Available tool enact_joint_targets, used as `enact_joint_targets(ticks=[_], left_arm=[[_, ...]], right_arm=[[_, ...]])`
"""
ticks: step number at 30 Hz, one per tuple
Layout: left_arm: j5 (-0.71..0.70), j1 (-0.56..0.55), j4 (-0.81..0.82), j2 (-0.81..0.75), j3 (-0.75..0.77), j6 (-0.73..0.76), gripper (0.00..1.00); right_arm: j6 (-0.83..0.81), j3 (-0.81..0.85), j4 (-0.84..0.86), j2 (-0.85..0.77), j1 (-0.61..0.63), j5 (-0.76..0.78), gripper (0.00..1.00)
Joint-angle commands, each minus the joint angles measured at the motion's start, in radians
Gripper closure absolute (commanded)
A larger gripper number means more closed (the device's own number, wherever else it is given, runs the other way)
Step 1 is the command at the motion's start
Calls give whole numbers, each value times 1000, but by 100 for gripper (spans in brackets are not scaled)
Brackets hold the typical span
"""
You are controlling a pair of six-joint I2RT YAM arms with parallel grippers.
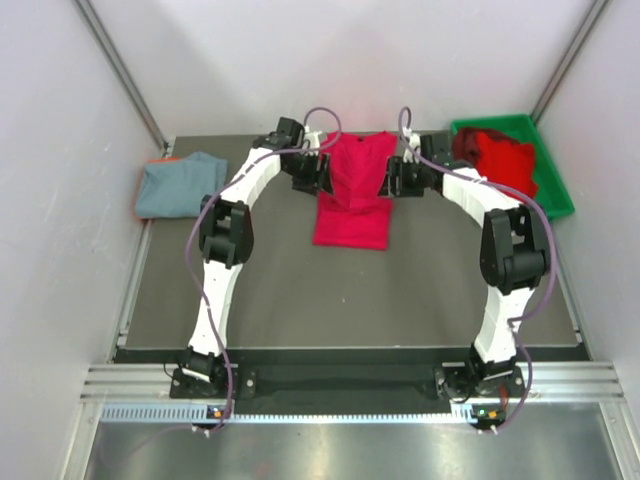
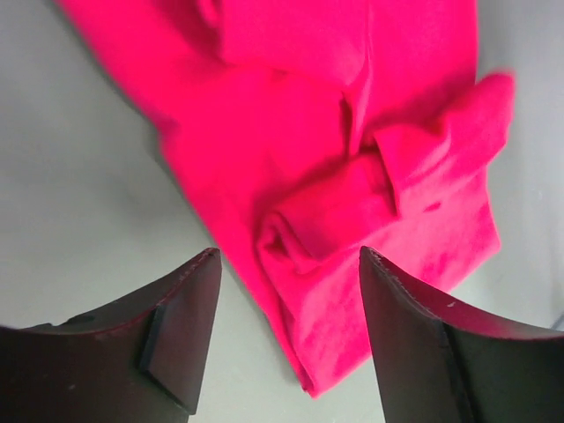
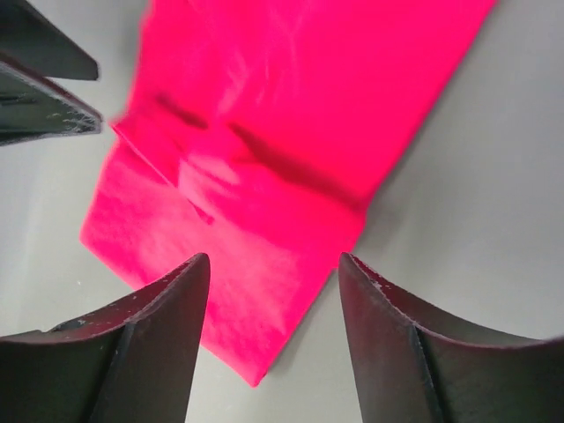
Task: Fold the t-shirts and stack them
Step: Fold the tshirt
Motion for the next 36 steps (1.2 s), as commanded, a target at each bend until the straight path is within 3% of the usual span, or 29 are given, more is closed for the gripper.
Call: enact_joint_targets(ticks=[1,7,14,23,36], left_arm=[[37,53,222,-146,-59,-88,31],[223,20,235,-315,-237,-90,30],[366,-3,89,-251,-237,-91,34],[357,-3,134,-260,-450,-99,37],[354,-5,157,-171,-479,-124,39]], right_arm=[[-94,142,30,-71,-10,37,39],[-12,99,30,-88,-13,-130,40],[176,65,140,7,19,-233,41],[249,90,192,137,96,-244,41],[248,62,156,146,143,-247,42]])
